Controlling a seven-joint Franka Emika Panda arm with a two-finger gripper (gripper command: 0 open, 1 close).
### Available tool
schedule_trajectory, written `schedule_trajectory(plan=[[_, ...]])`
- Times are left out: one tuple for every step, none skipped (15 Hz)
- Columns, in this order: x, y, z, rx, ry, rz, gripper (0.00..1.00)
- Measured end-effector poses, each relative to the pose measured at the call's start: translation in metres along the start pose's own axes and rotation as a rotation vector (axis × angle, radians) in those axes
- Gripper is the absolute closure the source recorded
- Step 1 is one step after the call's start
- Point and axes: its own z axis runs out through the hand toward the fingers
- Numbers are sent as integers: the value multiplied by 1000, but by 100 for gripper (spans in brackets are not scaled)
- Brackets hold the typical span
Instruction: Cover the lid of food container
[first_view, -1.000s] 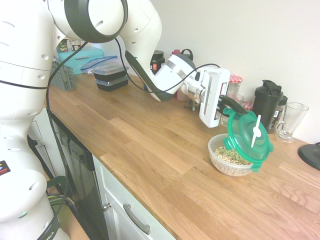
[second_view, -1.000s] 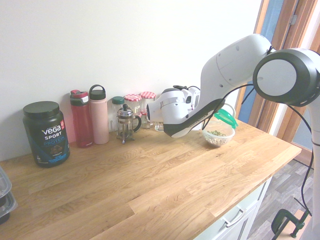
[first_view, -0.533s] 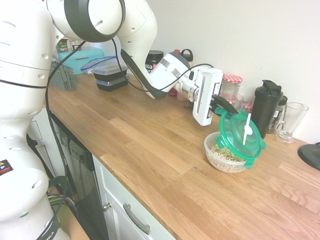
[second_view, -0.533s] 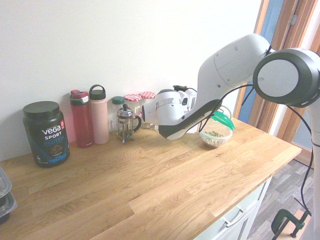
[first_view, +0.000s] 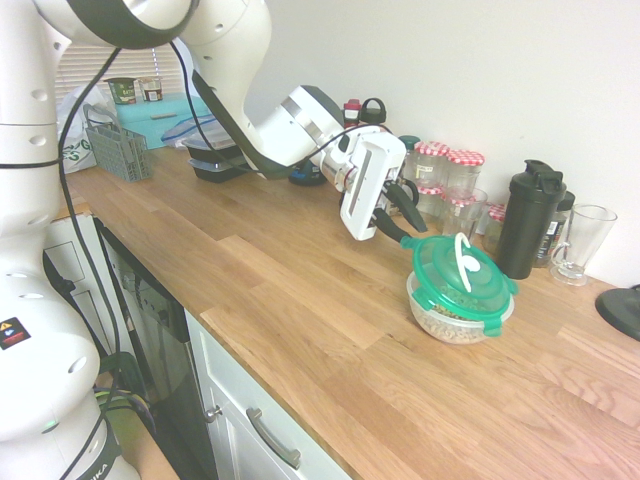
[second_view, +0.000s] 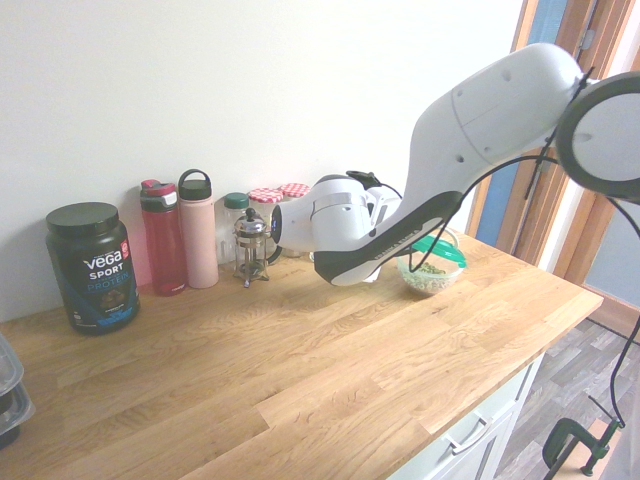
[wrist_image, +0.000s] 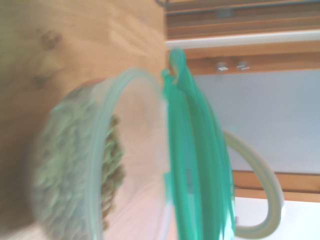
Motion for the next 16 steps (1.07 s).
schedule_trajectory(plan=[[-2,4,-1,13,-29,-4,0],[-5,7,-2,35,-71,-11,0],[-8,9,-7,68,-124,-21,0],[-8,13,-14,106,-180,-27,0],[-6,20,-23,147,-240,-30,0],[-3,28,-34,186,-298,-28,0],[2,35,-47,228,-357,-21,0],[6,41,-65,276,-413,-15,0],[8,46,-86,326,-470,-16,0],[6,52,-111,376,-523,-24,0],[5,58,-134,429,-570,-31,0],[4,61,-153,487,-612,-38,0],[6,61,-160,542,-649,-47,0],[12,58,-161,593,-688,-55,0],[18,55,-159,645,-730,-66,0],[24,54,-156,699,-768,-80,0]])
